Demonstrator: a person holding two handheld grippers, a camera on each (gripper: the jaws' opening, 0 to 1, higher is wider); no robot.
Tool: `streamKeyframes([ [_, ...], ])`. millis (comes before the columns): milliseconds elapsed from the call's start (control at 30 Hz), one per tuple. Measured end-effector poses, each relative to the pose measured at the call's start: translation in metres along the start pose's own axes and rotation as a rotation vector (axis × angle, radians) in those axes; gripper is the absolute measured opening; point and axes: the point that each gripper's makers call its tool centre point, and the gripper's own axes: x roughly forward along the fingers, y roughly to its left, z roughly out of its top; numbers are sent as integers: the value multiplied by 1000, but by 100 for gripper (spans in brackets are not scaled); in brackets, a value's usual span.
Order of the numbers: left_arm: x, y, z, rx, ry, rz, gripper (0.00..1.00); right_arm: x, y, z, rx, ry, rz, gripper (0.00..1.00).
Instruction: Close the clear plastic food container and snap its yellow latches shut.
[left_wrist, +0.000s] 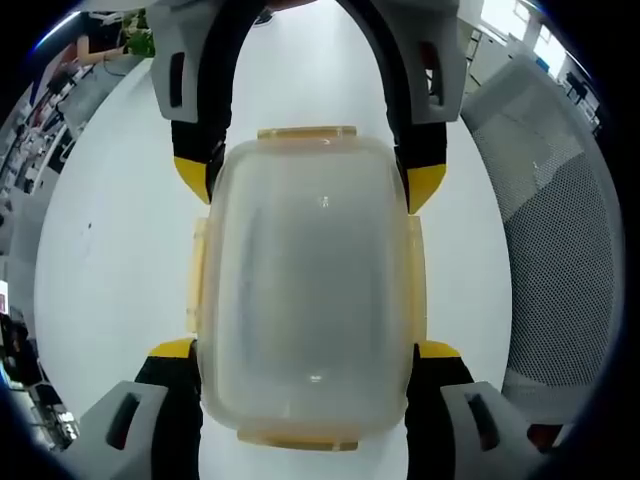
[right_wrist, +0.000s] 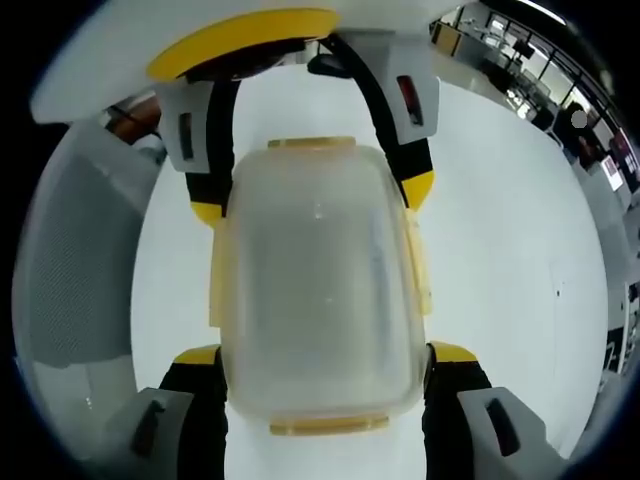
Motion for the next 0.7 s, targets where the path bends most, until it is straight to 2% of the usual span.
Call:
streamKeyframes([
  [700,3,29,-2,0,-7,5,84,2,-27,3,12,8,-1,81],
])
